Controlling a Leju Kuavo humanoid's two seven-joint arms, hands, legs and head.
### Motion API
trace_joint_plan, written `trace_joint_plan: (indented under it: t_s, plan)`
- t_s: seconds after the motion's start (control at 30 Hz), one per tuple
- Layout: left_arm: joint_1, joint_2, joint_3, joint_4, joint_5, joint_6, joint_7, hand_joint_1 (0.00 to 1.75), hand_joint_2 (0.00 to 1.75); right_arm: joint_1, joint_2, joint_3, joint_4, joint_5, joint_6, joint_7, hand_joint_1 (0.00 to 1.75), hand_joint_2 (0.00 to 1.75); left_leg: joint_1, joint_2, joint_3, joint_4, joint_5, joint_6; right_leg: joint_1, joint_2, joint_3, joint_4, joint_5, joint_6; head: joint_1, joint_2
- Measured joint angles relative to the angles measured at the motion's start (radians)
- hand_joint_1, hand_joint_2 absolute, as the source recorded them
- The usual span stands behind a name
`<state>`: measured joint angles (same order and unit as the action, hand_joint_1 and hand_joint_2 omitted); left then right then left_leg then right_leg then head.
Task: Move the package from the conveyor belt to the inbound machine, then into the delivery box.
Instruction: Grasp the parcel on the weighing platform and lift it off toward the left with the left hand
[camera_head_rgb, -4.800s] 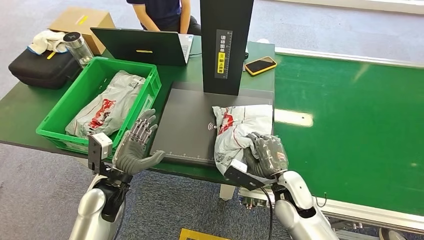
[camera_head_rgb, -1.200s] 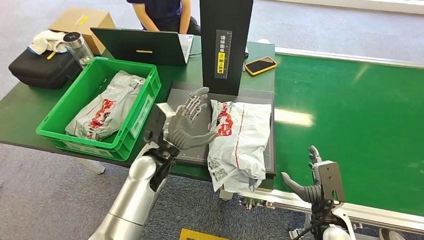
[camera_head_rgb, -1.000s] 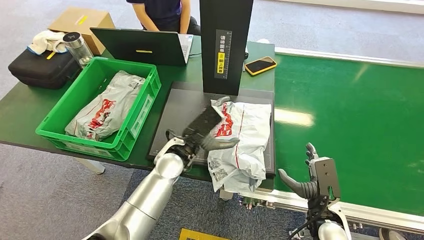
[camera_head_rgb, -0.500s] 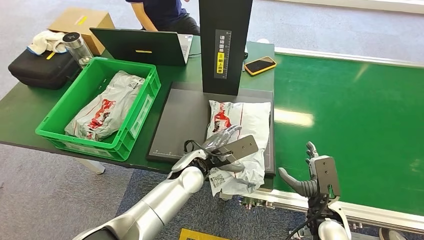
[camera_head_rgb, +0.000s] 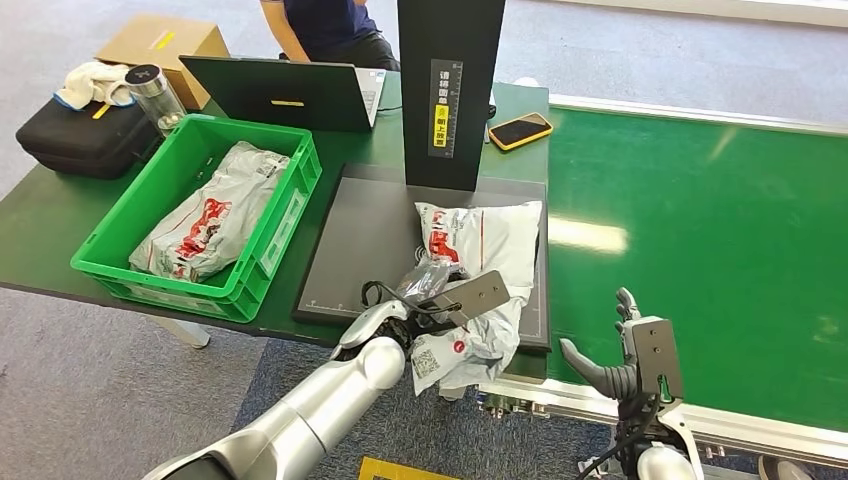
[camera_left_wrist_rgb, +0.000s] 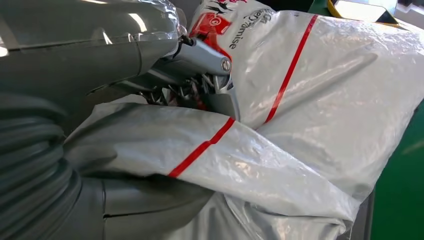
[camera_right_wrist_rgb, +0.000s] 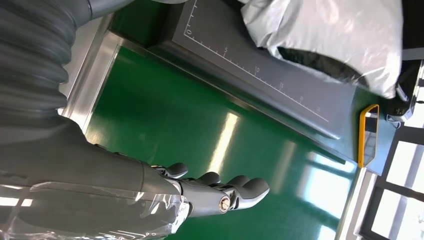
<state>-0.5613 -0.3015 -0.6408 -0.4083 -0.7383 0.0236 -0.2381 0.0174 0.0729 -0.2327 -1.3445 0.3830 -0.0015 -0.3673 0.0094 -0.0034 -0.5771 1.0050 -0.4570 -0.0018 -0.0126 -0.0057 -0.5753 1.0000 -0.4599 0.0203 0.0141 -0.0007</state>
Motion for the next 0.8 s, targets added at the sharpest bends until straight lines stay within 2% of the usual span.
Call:
trace_joint_plan:
  t_s: [0.33, 0.6, 0.67, 0.8]
  plan:
    - [0.015, 0.009, 0.013, 0.000, -0.008, 0.041, -0.034, 1.75, 1.75, 0.016, 0.001, -0.002, -0.026, 0.000, 0.000, -0.001, 0.00, 1.75, 0.000, 0.000, 0.000, 0.000, 0.000, 0.000, 0.000, 0.000, 0.000, 0.000, 0.000, 0.000, 0.000, 0.000]
    - [0.025, 0.016, 0.058, -0.001, 0.002, 0.159, -0.072, 1.75, 1.75, 0.024, 0.003, -0.018, -0.052, 0.000, 0.004, -0.002, 0.00, 1.75, 0.000, 0.000, 0.000, 0.000, 0.000, 0.000, 0.000, 0.000, 0.000, 0.000, 0.000, 0.000, 0.000, 0.000]
    - [0.031, 0.019, 0.072, -0.009, 0.007, 0.217, -0.088, 1.75, 1.75, 0.026, 0.003, -0.022, -0.057, -0.001, 0.005, -0.002, 0.00, 1.75, 0.000, 0.000, 0.000, 0.000, 0.000, 0.000, 0.000, 0.000, 0.000, 0.000, 0.000, 0.000, 0.000, 0.000]
    - [0.043, 0.038, 0.116, -0.064, -0.001, 0.421, -0.130, 1.75, 1.75, 0.036, 0.004, -0.031, -0.070, -0.004, 0.010, -0.002, 0.00, 1.75, 0.000, 0.000, 0.000, 0.000, 0.000, 0.000, 0.000, 0.001, -0.001, 0.000, 0.000, 0.000, 0.000, 0.000]
